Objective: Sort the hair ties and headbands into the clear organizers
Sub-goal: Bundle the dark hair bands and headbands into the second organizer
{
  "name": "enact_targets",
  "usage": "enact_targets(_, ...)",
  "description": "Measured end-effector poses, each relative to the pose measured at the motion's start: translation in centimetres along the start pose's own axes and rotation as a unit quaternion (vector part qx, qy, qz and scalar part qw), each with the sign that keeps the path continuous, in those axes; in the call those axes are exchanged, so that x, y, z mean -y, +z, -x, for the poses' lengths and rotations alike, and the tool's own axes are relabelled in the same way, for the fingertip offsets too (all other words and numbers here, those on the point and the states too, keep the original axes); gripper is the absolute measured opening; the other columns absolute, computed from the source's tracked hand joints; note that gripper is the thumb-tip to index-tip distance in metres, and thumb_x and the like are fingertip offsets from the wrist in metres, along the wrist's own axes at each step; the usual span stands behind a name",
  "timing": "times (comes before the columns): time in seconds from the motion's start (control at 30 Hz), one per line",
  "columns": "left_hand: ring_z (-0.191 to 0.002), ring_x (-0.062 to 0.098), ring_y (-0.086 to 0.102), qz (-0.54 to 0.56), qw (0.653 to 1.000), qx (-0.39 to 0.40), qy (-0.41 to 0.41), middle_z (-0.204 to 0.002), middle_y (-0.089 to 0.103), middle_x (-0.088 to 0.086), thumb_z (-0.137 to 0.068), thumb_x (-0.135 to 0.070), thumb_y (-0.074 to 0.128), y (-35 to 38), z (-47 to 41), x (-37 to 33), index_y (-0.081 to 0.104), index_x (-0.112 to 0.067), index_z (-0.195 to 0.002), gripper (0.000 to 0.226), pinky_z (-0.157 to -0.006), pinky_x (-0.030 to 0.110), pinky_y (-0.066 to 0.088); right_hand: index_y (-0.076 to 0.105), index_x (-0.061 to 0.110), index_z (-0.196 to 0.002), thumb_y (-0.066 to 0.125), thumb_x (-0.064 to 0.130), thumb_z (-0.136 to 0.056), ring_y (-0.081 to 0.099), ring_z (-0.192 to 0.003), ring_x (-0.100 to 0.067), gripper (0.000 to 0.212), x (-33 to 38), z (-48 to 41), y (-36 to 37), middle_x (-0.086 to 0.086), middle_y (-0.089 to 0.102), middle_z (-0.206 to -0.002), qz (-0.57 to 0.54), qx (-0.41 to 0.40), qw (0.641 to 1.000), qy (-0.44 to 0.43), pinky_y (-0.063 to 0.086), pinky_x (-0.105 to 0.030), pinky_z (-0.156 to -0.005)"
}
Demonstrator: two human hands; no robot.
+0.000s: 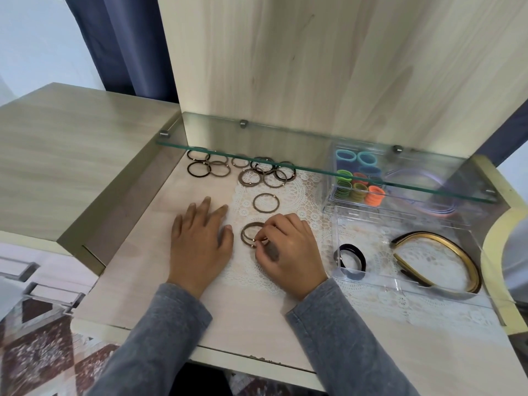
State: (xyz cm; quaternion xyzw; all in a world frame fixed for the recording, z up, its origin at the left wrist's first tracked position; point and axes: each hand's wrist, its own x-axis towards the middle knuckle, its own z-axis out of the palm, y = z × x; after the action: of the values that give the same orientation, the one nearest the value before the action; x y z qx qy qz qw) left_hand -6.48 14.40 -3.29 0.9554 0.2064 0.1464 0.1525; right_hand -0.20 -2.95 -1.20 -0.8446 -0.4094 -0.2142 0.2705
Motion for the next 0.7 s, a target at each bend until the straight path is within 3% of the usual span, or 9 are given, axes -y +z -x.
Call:
enact_targets(0.3, -0.151, 0.028, 0.02, -0.002, 0.999, 0.039, -0.012, -0.163, 0.025, 0.003, -0.09, -0.047, 0.026, -0.5, 0.0, -0.3, 0.041, -0.033, -0.149, 0.063, -0.122, 0.045, 0.01, 0.066, 0.018, -0.079, 0.06, 0.029, -0.08, 0.049, -0.083, -0.013, 0.013, 0.2, -0.1, -0.1, 0.008, 0.058, -0.084, -0.015, 0.014, 1.0, 0.023, 0.042, -0.033, -0.073)
enact_targets(0.4, -0.151, 0.027, 0.02, 0.004, 0.999, 0.039, -0.017, -0.163, 0.026, 0.003, -0.089, -0.047, 0.027, -0.6, 0.0, -0.4, 0.042, -0.033, -0.148, 0.063, -0.121, 0.043, 0.01, 0.066, 0.017, -0.083, 0.056, 0.027, -0.084, 0.049, -0.082, -0.011, 0.014, -0.1, -0.7, -0.1, 0.008, 0.058, -0.084, -0.073, -0.018, 0.994, 0.075, 0.044, -0.033, -0.074)
enact_targets(0.5, -0.15, 0.027, 0.02, 0.014, 0.999, 0.038, -0.02, -0.163, 0.026, 0.003, -0.089, -0.047, 0.029, -0.7, -0.1, -0.6, 0.043, -0.033, -0.148, 0.062, -0.122, 0.043, 0.011, 0.068, 0.014, -0.094, 0.059, 0.026, -0.088, 0.05, -0.086, -0.012, 0.015, -1.1, -1.7, 0.4, 0.005, 0.059, -0.091, -0.059, -0.047, 0.986, 0.151, 0.046, -0.033, -0.078)
enact_targets(0.63, -0.15, 0.026, 0.02, 0.025, 0.999, 0.04, -0.02, -0.163, 0.027, 0.003, -0.09, -0.044, 0.033, -0.8, -0.2, -0.5, 0.045, -0.032, -0.147, 0.06, -0.122, 0.043, 0.011, 0.064, 0.011, -0.113, 0.059, 0.033, -0.092, 0.052, -0.097, -0.018, 0.031, -2.1, -3.2, 1.3, -0.003, 0.058, -0.105, -0.028, -0.022, 0.964, 0.262, 0.049, -0.036, -0.086)
enact_targets(0.7, -0.15, 0.027, 0.021, 0.03, 0.999, 0.037, -0.021, -0.162, 0.029, 0.004, -0.091, -0.042, 0.037, -0.7, -0.3, -0.6, 0.047, -0.031, -0.146, 0.057, -0.122, 0.044, 0.012, 0.065, 0.011, -0.113, 0.057, 0.037, -0.092, 0.053, -0.1, -0.023, 0.034, -2.1, -4.0, 1.6, -0.007, 0.059, -0.108, 0.019, 0.008, 0.958, 0.285, 0.048, -0.037, -0.085)
